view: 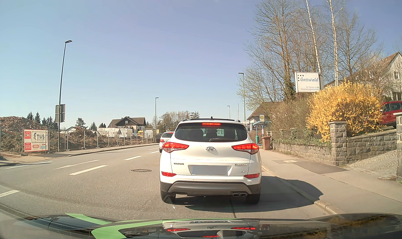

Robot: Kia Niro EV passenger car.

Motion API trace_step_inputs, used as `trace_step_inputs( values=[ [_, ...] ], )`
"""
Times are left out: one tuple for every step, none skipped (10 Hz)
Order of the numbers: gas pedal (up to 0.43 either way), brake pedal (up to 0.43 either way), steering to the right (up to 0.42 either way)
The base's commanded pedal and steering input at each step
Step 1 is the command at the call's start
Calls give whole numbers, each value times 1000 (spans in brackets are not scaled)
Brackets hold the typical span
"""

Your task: Follow the waypoints while adhering to traffic rules and regulations

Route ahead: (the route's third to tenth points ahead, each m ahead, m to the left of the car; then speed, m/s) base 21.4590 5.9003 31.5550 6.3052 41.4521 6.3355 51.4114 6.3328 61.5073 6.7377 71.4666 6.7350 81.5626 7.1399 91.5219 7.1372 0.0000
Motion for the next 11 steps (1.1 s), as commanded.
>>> trace_step_inputs(
  values=[
    [0,311,-9],
    [0,311,-9],
    [0,311,-9],
    [0,311,-9],
    [0,311,-9],
    [0,311,-9],
    [0,311,-9],
    [0,311,-9],
    [0,311,-9],
    [0,311,-9],
    [0,311,-9]
  ],
)
